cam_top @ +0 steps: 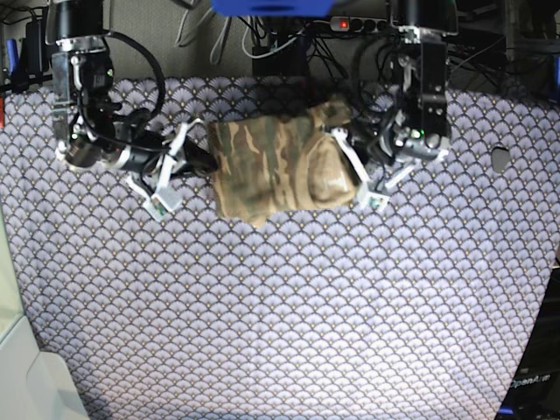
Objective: Fold the T-shirt properly
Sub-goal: 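Press and flatten the folded bundle with both grippers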
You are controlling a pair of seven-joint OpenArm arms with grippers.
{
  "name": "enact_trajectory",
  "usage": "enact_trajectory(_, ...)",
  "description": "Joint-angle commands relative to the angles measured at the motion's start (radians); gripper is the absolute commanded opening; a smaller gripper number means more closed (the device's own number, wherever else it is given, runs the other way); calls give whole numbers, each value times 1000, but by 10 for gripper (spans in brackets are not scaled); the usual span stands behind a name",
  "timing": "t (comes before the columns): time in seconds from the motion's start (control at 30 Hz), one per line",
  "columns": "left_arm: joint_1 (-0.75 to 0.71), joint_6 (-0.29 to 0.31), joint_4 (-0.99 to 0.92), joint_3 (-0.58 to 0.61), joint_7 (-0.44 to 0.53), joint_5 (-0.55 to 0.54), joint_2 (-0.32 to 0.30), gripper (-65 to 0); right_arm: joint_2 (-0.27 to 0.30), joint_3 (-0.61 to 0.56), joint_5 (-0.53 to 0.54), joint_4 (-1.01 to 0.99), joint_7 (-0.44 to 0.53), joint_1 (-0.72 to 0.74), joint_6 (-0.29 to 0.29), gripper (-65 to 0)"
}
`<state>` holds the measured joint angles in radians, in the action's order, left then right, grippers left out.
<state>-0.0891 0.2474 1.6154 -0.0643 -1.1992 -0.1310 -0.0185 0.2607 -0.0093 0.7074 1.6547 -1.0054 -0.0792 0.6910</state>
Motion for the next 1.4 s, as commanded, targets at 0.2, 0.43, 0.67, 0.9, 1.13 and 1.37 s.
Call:
enact_trajectory(0.2,128,-3,-105,5,-5,18,94,-647,-30,-39,21,15,21,-27,7,-650)
enact_trajectory(0.43,254,-3,-275,5,80,15,134,-647,-48,-48,21,23,21,-74,7,-650)
enact_trajectory(0.67,323,-3,-270,-6,77,15,136,-647,-11,-42,22,52,24,-110,7,-650)
enact_trajectory(0.9,312,-3,-65,-58,-49,9,12,-647,55,-39,24,181,46,-120,7,-650)
enact_trajectory(1.13,168,5,105,-185,-106,9,-99,-647,35,48,27,197,40,-109,7,-650)
enact_trajectory(1.37,-2,5,158,-182,-67,8,-88,-647,-31,27,25,250,-71,15,7,-650)
